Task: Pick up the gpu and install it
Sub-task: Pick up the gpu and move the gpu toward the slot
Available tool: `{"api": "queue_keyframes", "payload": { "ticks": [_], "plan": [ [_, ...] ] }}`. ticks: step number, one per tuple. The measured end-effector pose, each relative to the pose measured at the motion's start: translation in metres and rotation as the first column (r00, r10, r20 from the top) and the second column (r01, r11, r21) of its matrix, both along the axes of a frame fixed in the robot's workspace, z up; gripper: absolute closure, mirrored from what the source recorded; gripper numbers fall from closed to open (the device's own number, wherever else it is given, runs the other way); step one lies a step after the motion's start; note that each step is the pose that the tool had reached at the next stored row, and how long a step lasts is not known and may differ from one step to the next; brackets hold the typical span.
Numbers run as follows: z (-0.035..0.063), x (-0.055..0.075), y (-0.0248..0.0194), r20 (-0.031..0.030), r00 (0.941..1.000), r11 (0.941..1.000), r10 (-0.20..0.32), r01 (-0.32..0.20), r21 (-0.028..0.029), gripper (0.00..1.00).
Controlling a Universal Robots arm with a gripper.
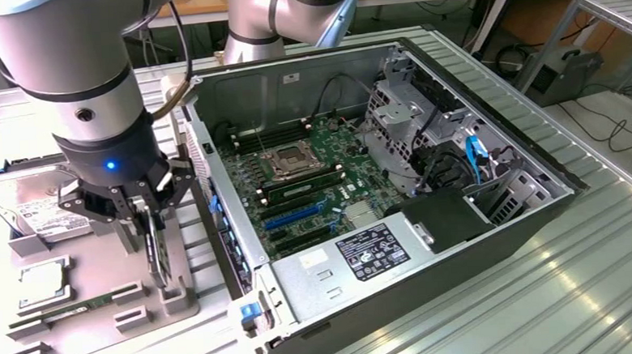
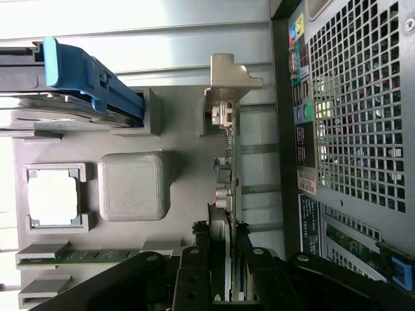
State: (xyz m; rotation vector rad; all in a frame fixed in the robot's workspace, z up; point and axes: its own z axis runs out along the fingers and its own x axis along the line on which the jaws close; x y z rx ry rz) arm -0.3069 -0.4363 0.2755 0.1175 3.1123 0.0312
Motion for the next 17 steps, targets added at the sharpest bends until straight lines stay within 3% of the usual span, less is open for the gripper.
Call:
{"api": "queue_keyframes", "payload": {
  "ticks": [17],
  "plan": [
    [0.007, 0.0, 0.0, 0.0001, 1.0, 1.0, 0.0, 0.0, 0.0001, 0.74]
  ]
}}
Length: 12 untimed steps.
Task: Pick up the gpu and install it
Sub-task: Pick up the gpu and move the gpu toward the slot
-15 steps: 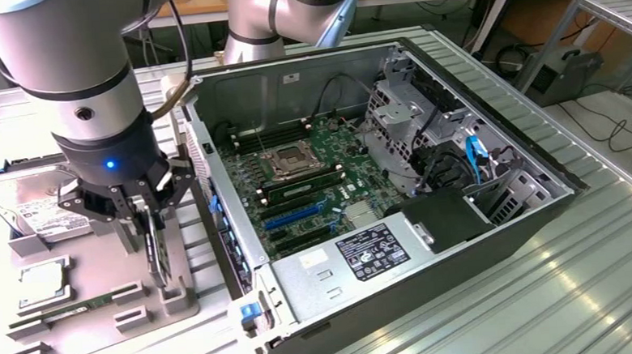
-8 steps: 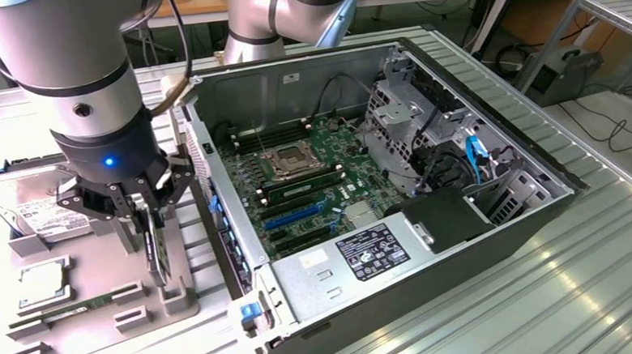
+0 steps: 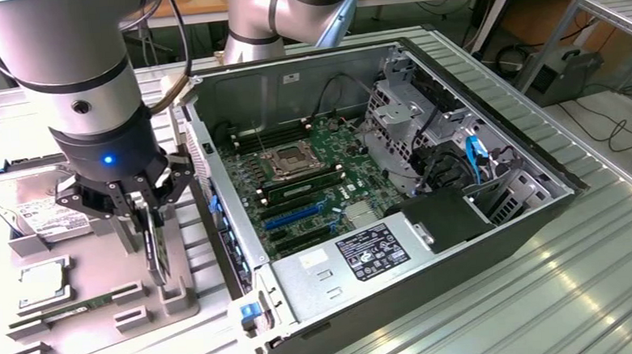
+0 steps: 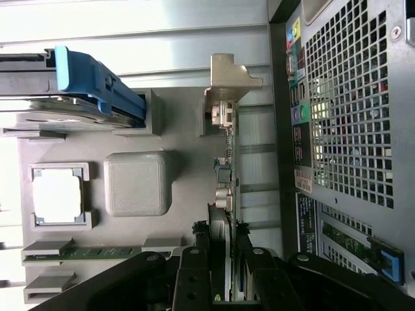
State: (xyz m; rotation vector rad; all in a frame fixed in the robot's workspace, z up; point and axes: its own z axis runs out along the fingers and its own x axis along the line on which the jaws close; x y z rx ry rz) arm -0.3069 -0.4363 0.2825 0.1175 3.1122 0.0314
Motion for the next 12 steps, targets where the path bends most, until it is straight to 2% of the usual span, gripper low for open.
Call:
{"api": "queue_keyframes", "payload": {
  "ticks": [12],
  "plan": [
    [0.0055, 0.0, 0.0, 0.0, 1.0, 1.0, 0.0, 0.0, -0.0001, 0.74]
  ]
}}
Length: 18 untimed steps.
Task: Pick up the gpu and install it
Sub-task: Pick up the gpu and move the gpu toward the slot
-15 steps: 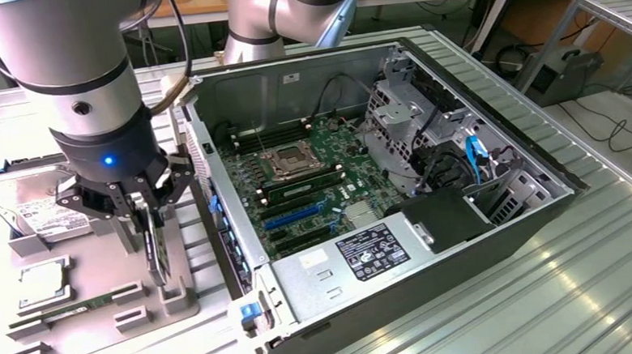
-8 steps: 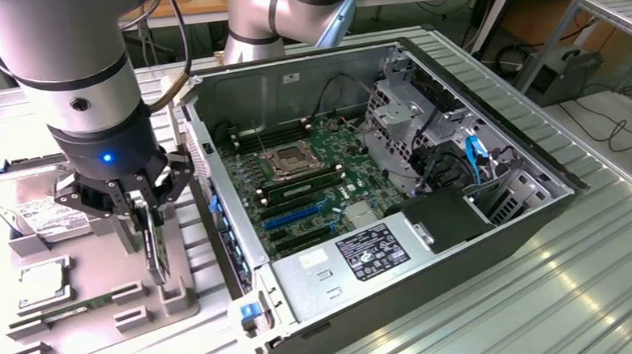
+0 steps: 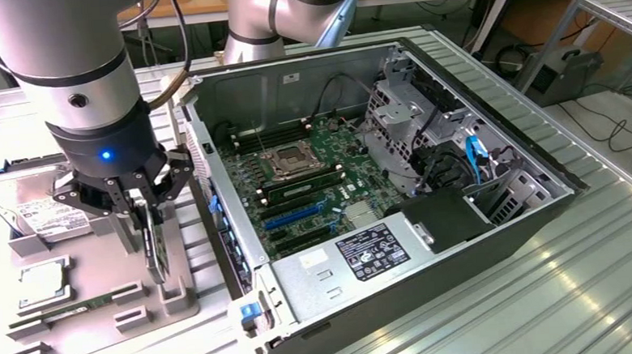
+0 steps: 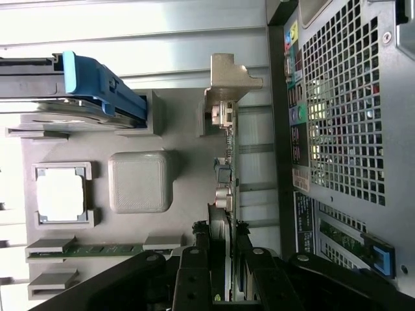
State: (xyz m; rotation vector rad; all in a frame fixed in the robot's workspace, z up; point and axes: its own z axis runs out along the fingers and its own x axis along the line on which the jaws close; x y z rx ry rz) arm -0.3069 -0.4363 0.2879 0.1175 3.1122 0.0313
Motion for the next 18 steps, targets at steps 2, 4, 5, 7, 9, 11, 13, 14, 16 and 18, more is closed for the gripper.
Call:
{"api": "queue_keyframes", "payload": {
  "ticks": [2, 4, 5, 7, 9, 11, 13, 14, 16, 18],
  "plan": [
    [0.0008, 0.0, 0.0, 0.0, 1.0, 1.0, 0.0, 0.0, 0.0, 0.74],
    [0.0017, 0.0, 0.0, 0.0, 1.0, 1.0, 0.0, 0.0, 0.0, 0.74],
    [0.002, 0.0, 0.0, 0.0, 1.0, 1.0, 0.0, 0.0, 0.0, 0.74],
    [0.0027, 0.0, 0.0, 0.0, 1.0, 1.0, 0.0, 0.0, 0.0, 0.74],
    [0.0035, 0.0, 0.0, 0.0, 1.0, 1.0, 0.0, 0.0, 0.0, 0.74],
    [0.0041, 0.0, 0.0, 0.0001, 1.0, 1.0, 0.0, 0.0, 0.0, 0.74],
    [0.005, 0.0, 0.0, 0.0, 1.0, 1.0, 0.0, 0.0, -0.0001, 0.74],
    [0.0054, 0.0, 0.0, 0.0, 1.0, 1.0, 0.0, 0.0, -0.0001, 0.74],
    [0.0061, 0.0, 0.0, 0.0, 1.0, 1.0, 0.0, 0.0, -0.0001, 0.74],
    [0.0069, 0.0, 0.0, 0.0, 1.0, 1.0, 0.0, 0.0, -0.0002, 0.74]
  ]
}}
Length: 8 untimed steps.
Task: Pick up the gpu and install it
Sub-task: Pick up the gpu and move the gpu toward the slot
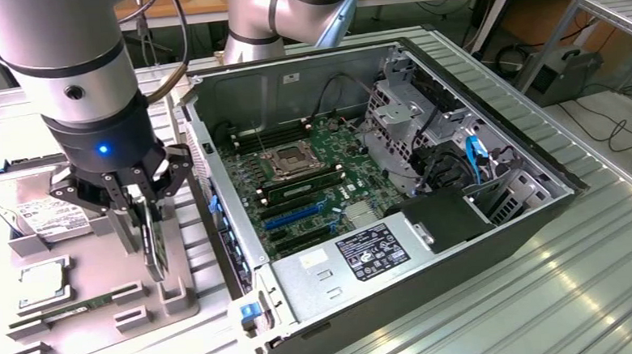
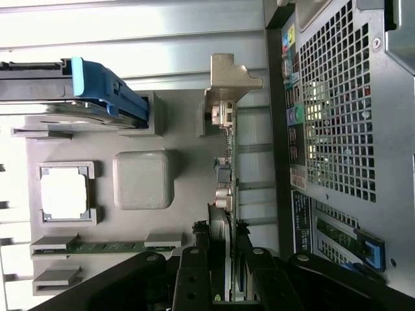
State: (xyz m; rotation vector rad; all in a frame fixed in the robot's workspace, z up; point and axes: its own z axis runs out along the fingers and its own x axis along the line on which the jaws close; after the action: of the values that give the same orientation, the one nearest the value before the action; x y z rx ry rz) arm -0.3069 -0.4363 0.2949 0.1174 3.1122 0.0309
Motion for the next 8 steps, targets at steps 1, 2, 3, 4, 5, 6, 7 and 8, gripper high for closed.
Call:
{"api": "queue_keyframes", "payload": {
  "ticks": [1, 2, 3, 4, 5, 6, 7, 8],
  "plan": [
    [0.0004, 0.0, 0.0, 0.0001, 1.0, 1.0, 0.0, 0.0, 0.0, 0.74],
    [0.0008, 0.0, 0.0, 0.0, 1.0, 1.0, 0.0, 0.0, 0.0, 0.74],
    [0.0012, 0.0, 0.0, 0.0, 1.0, 1.0, 0.0, 0.0, -0.0001, 0.74],
    [0.0016, 0.0, 0.0, 0.0, 1.0, 1.0, 0.0, 0.0, -0.0001, 0.74],
    [0.0019, 0.0, 0.0, 0.0, 1.0, 1.0, 0.0, 0.0, -0.0001, 0.74],
    [0.0023, 0.0, 0.0, 0.0, 1.0, 1.0, 0.0, 0.0, -0.0001, 0.74],
    [0.0027, 0.0, 0.0, 0.0, 1.0, 1.0, 0.0, 0.0, -0.0002, 0.74],
    [0.0031, 0.0, 0.0, 0.0, 1.0, 1.0, 0.0, 0.0, -0.0002, 0.74]
  ]
}}
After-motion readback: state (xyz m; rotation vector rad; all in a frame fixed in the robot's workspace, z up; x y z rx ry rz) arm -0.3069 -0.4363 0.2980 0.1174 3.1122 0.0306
